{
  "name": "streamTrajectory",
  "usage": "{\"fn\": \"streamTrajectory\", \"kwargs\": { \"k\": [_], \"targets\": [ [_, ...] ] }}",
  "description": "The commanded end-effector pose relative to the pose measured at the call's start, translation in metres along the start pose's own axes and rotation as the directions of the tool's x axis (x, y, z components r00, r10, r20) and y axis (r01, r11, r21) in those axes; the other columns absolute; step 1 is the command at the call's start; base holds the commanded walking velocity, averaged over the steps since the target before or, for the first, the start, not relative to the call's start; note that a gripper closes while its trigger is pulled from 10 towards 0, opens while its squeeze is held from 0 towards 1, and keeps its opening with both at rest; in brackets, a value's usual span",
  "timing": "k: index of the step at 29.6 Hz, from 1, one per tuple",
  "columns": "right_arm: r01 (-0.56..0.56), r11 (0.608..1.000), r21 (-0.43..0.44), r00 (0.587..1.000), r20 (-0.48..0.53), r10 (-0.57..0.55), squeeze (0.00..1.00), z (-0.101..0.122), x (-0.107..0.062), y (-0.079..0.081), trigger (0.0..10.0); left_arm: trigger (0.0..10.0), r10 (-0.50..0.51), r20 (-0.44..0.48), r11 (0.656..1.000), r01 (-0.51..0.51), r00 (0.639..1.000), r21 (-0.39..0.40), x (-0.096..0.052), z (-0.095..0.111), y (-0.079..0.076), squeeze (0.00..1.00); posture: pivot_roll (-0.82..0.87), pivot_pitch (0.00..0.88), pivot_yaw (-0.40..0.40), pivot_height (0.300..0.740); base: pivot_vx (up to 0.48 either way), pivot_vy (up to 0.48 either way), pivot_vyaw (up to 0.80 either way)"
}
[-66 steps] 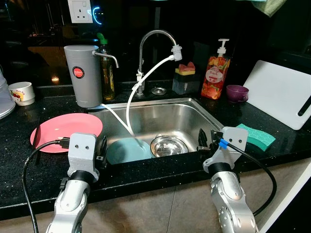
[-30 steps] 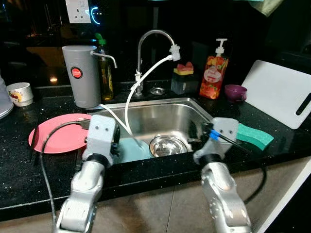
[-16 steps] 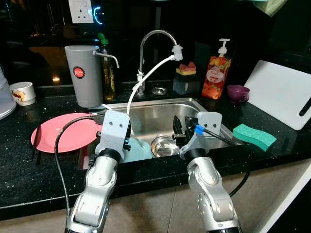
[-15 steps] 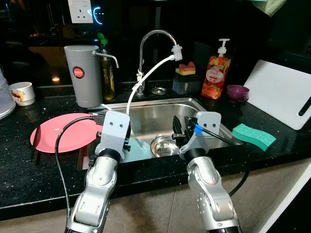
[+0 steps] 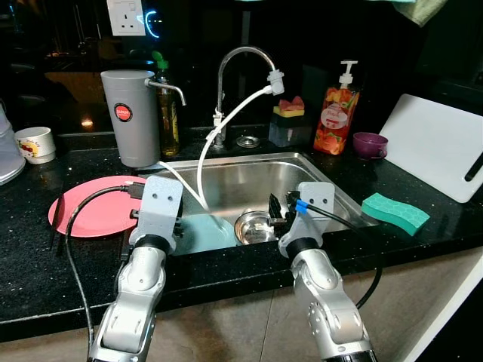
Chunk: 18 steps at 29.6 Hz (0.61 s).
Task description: Kitchen organization
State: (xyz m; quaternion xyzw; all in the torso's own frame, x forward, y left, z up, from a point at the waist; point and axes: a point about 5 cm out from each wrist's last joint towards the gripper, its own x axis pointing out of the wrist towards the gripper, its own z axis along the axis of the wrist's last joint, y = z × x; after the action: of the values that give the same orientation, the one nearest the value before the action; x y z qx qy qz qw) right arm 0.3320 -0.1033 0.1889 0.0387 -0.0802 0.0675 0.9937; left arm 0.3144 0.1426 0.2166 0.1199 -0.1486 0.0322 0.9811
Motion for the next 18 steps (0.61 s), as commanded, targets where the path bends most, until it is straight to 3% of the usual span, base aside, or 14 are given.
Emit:
{"fn": "streamTrajectory", "kwargs": {
  "k": [1,5,11,16,18],
  "targets": [
    [0.014,1.0,-0.013,0.999,-0.032,-0.014,0.0,-0.007,-0.002,-0.006,10.0,10.0,0.005,-0.033,1.0,-0.004,0.999,0.013,-0.003,-0.01,0.005,0.0,0.13,0.023,-0.059,0.74,0.0,0.0,0.0],
    [0.025,1.0,0.0,1.0,-0.011,-0.025,0.0,-0.006,-0.006,-0.009,10.0,10.0,0.038,-0.044,0.999,-0.039,0.998,-0.025,-0.006,-0.012,0.014,0.0,0.13,0.032,-0.069,0.74,0.0,0.0,0.0],
    [0.03,0.999,0.02,0.999,0.026,-0.031,0.0,0.0,-0.01,-0.014,10.0,10.0,0.011,-0.025,0.985,-0.015,1.0,-0.173,-0.014,-0.005,0.019,0.0,0.14,0.039,-0.078,0.74,0.0,0.0,0.0],
    [0.034,0.999,0.025,0.997,0.061,-0.036,0.0,0.008,-0.008,-0.019,10.0,10.0,-0.019,-0.001,0.984,0.019,1.0,-0.174,-0.019,0.0,0.023,0.0,0.15,0.054,-0.097,0.74,0.0,0.0,0.0],
    [0.044,0.999,0.015,0.995,0.087,-0.045,0.0,0.014,-0.005,-0.024,10.0,10.0,0.0,-0.002,0.988,0.0,1.0,-0.154,-0.02,0.001,0.031,0.0,0.16,0.061,-0.099,0.74,0.0,0.0,0.0]
  ]
}}
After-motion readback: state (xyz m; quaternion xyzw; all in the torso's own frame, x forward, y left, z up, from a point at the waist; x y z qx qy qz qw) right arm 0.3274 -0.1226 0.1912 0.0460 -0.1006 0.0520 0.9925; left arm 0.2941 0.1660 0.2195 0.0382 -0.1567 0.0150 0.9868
